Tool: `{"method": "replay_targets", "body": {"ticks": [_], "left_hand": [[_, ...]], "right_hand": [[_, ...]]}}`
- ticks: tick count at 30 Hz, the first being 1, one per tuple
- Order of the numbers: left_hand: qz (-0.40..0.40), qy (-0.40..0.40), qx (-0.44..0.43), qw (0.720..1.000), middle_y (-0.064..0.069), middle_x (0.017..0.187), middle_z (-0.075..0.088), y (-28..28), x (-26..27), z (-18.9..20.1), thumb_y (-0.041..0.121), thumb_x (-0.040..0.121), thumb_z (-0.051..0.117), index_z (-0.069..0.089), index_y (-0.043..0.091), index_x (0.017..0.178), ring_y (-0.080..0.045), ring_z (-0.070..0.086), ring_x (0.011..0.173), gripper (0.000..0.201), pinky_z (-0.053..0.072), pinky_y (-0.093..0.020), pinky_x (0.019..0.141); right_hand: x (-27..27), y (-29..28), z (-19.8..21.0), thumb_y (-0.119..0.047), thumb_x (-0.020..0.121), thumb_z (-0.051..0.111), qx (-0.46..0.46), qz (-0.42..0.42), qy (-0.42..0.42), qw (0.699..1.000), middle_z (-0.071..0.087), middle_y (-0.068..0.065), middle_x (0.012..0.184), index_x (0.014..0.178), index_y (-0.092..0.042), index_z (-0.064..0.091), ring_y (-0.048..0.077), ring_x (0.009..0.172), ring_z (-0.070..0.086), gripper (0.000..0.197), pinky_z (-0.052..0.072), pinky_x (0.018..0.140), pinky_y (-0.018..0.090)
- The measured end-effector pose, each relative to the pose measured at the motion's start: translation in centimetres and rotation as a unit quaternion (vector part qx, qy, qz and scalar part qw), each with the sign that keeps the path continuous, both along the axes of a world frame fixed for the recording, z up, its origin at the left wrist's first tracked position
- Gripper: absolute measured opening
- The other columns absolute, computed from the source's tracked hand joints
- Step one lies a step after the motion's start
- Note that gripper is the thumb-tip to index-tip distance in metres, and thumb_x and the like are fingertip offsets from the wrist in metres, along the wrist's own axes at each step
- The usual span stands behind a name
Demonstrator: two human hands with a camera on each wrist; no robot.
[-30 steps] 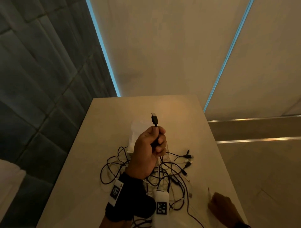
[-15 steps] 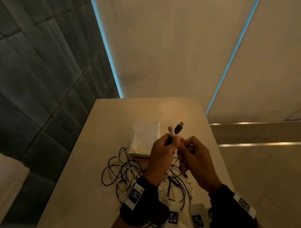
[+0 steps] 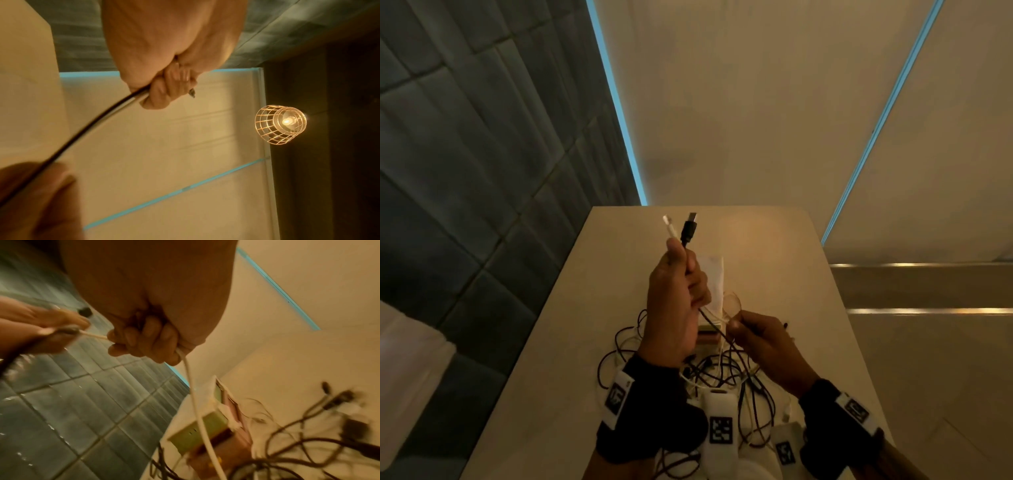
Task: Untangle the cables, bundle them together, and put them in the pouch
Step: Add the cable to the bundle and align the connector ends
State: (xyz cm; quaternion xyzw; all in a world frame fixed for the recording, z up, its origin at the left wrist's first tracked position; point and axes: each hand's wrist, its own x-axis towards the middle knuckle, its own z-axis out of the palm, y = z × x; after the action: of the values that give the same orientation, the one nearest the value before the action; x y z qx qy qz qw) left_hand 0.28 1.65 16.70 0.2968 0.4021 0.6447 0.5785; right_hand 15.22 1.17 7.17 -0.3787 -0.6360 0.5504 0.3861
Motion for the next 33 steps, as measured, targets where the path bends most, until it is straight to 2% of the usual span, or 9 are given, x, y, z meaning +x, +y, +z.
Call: {"method": "replay_targets", "body": {"ticks": [6,10,15,18,22,25,27,30,33], "left_hand": [[-0.023,0.023,-0.002,0.999,0.007,0.053,0.027,-0.7,-1.2,-0.3,0.025,0.102,0.034,0.047,0.011,0.076,-0.007,0.020,0.045,0.032,0.016,-0.024,0.046],[0.027,0.009,0.020,0.999,0.005,0.054,0.026,-0.8,-3.2,1.0,0.024,0.103,0.032,0.047,0.013,0.074,-0.007,0.018,0.044,0.035,0.012,-0.027,0.046],[0.062,-0.019,0.010,0.998,0.006,0.053,0.027,-1.2,-4.2,0.9,0.025,0.104,0.031,0.048,0.014,0.074,-0.006,0.019,0.041,0.036,0.014,-0.023,0.041],[0.062,-0.025,-0.014,0.998,0.007,0.050,0.029,-1.3,-4.3,0.4,0.026,0.103,0.032,0.047,0.016,0.074,-0.005,0.019,0.039,0.035,0.015,-0.022,0.039],[0.066,0.011,-0.068,0.995,0.004,0.047,0.038,-1.2,-4.3,-0.5,0.025,0.104,0.032,0.044,0.016,0.073,-0.007,0.024,0.035,0.034,0.017,-0.018,0.038],[0.069,0.058,-0.113,0.989,-0.005,0.056,0.062,-1.1,-4.0,-1.3,0.025,0.103,0.034,0.042,0.015,0.073,-0.016,0.049,0.043,0.032,0.032,-0.024,0.046],[0.048,0.077,-0.117,0.989,-0.014,0.079,0.074,-1.2,-3.7,-1.4,0.027,0.103,0.033,0.042,0.015,0.071,-0.025,0.067,0.067,0.035,0.047,-0.030,0.056],[-0.009,-0.007,-0.079,0.997,-0.022,0.104,0.071,-1.4,-3.3,-0.4,0.030,0.103,0.032,0.044,0.014,0.069,-0.032,0.070,0.096,0.039,0.056,-0.036,0.077],[-0.044,-0.107,-0.018,0.993,-0.017,0.092,0.072,-1.6,-3.1,0.5,0.031,0.102,0.032,0.050,0.013,0.072,-0.027,0.070,0.083,0.039,0.054,-0.036,0.078]], "right_hand": [[-1.7,1.5,-4.9,-0.012,0.098,0.051,-0.007,-0.022,-0.025,0.999,0.044,0.003,0.068,0.077,0.005,0.053,0.004,0.063,0.039,0.027,0.034,0.060,0.018],[-2.0,1.1,-9.4,-0.015,0.098,0.051,-0.048,-0.024,-0.055,0.997,0.048,-0.007,0.065,0.069,-0.022,0.057,0.006,0.062,0.043,0.030,0.037,0.060,0.027],[-2.1,0.4,-12.3,-0.011,0.098,0.051,-0.076,-0.031,-0.115,0.990,0.050,-0.014,0.055,0.064,-0.032,0.061,0.001,0.055,0.042,0.041,0.035,0.056,0.025],[-2.5,1.0,-11.0,-0.009,0.096,0.053,-0.082,-0.071,-0.108,0.988,0.052,-0.013,0.054,0.062,-0.032,0.063,0.000,0.053,0.044,0.042,0.037,0.056,0.025],[-3.5,2.0,-4.9,-0.012,0.092,0.059,-0.087,-0.137,-0.004,0.987,0.054,-0.010,0.057,0.075,-0.006,0.066,0.006,0.054,0.046,0.019,0.040,0.052,0.020],[-4.2,2.2,1.6,-0.011,0.093,0.060,-0.019,-0.111,0.077,0.991,0.049,-0.012,0.053,0.079,-0.004,0.064,0.007,0.049,0.039,0.016,0.034,0.046,0.020],[-4.5,1.6,4.9,-0.008,0.094,0.058,0.027,-0.069,0.127,0.989,0.051,-0.012,0.054,0.080,0.000,0.062,0.006,0.047,0.038,0.016,0.032,0.045,0.019],[-4.8,0.6,7.1,0.004,0.091,0.055,0.048,-0.012,0.143,0.988,0.063,-0.012,0.062,0.077,0.004,0.061,-0.002,0.048,0.048,0.016,0.038,0.050,0.011],[-5.0,0.1,6.2,0.005,0.090,0.057,0.015,0.015,0.116,0.993,0.060,-0.011,0.057,0.076,0.004,0.063,-0.003,0.049,0.048,0.016,0.037,0.052,0.010]]}}
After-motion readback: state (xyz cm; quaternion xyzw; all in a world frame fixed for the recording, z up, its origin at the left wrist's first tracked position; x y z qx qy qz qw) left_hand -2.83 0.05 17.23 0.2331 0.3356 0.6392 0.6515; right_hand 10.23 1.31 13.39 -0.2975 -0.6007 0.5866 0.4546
